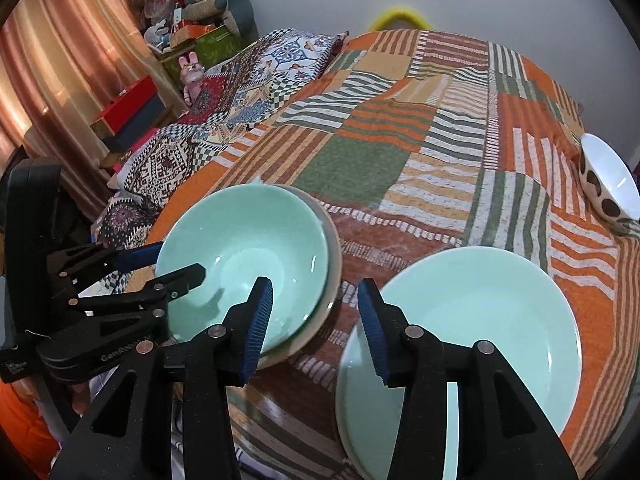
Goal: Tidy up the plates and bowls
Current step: 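Open both tools off the green bowl and move to the white bowl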
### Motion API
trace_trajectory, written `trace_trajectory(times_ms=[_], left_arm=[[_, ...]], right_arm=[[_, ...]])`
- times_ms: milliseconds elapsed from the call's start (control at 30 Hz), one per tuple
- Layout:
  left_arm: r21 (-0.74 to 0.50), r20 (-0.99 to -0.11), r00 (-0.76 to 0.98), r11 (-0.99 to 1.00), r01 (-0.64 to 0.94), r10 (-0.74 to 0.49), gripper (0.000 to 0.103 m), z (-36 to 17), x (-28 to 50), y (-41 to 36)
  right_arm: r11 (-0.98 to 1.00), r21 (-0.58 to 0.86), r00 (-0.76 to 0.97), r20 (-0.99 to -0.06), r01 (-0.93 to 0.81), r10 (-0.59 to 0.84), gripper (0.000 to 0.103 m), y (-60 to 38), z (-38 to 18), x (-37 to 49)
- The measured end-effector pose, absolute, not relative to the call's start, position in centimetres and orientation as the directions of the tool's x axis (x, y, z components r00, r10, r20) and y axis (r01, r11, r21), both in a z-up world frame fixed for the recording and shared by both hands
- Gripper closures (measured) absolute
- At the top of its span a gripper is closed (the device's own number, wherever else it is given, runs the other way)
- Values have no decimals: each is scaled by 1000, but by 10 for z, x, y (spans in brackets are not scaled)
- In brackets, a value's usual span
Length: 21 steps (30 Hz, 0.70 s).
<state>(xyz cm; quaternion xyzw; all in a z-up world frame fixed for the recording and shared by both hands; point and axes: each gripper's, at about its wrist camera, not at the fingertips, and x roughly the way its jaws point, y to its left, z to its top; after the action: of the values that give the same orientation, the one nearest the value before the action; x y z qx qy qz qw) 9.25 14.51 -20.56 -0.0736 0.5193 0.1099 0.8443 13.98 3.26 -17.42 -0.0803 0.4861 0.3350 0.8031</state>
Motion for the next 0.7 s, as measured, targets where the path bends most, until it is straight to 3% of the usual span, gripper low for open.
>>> trace_trajectory(times_ms=[100, 367, 700], left_arm=[[-10, -886, 451, 967, -255, 109, 48, -196, 93, 142], [-64, -840, 538, 972, -224, 69, 46, -149, 104, 128], [-116, -724, 689, 989, -89, -23, 39, -73, 144, 67]], right_arm=[[769, 209, 313, -825, -604, 470, 62, 21, -170, 142], [807, 212, 400, -782, -550, 478, 62, -25, -146, 149], [885, 185, 575, -699, -428, 425, 55, -114, -103, 170]])
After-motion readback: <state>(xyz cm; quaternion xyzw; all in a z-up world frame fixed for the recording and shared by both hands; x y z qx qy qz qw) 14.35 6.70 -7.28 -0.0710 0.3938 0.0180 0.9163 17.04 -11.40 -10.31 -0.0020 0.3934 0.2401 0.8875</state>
